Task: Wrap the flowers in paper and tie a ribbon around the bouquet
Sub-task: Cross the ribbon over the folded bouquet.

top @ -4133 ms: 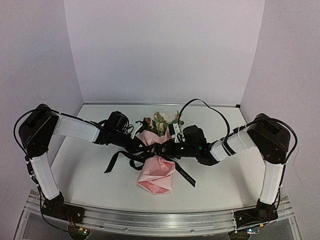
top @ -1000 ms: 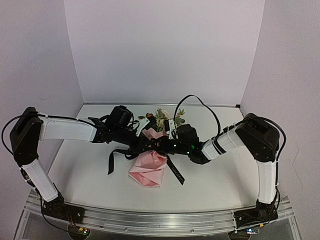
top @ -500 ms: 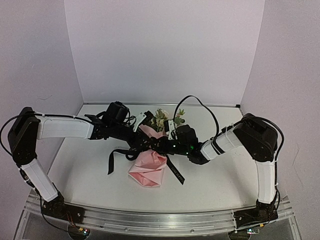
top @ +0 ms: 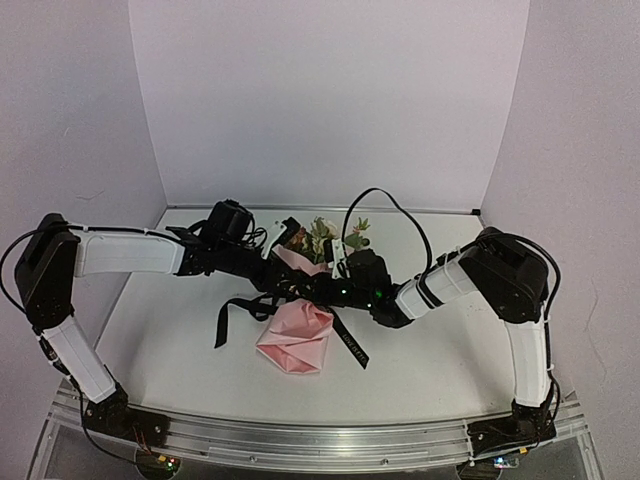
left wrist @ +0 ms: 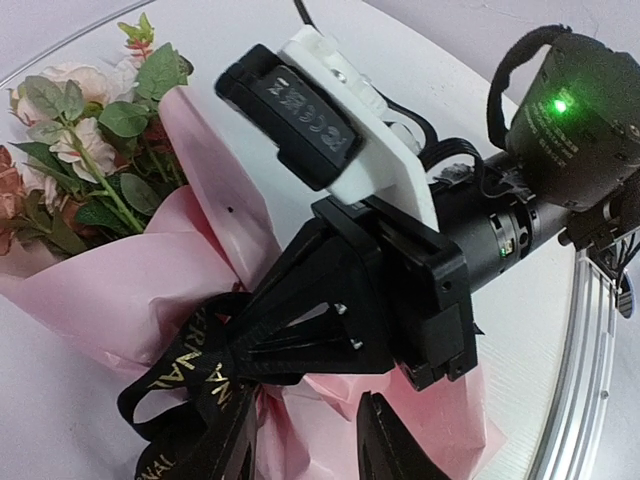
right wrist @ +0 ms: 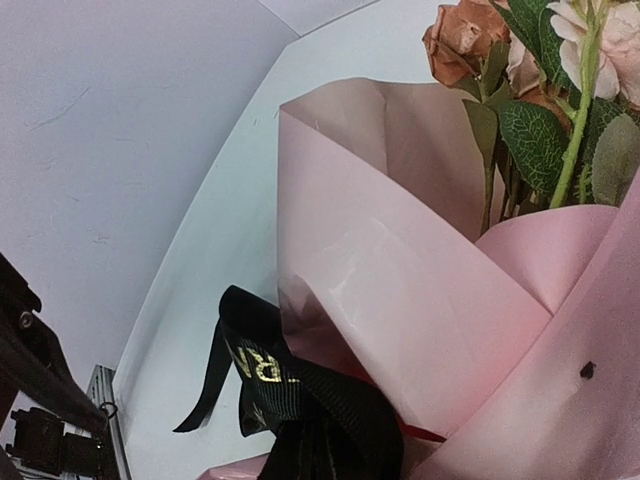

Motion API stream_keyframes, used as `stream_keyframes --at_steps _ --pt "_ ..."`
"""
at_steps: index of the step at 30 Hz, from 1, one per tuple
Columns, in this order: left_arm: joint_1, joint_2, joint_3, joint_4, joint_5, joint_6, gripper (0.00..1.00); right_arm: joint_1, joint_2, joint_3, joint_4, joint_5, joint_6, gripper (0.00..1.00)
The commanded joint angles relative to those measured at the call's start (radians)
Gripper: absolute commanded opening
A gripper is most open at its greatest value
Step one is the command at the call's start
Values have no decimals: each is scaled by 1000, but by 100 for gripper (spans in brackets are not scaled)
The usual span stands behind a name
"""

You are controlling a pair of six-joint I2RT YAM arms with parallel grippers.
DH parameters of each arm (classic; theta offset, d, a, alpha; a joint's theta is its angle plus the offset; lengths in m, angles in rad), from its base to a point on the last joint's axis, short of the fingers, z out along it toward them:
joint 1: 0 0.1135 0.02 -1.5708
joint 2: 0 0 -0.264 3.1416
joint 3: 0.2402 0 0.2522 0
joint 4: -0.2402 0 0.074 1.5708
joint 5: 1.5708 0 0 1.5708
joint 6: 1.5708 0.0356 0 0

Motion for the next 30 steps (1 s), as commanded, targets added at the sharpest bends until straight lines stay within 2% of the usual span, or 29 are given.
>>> stream_keyframes --at_steps 1,4,11,19,30 --pt "62 -66 23 71 -110 -99 38 2 18 28 34 23 -31 1" --pt "119 -40 24 61 -123 -159 36 2 20 28 34 21 -31 1" --pt "201 86 19 52 -46 -215 35 3 22 30 32 18 -36 1" --pt "203 204 77 49 89 -212 34 3 30 40 32 14 -29 1" --pt "186 194 61 63 184 -173 34 3 36 50 32 11 -25 1"
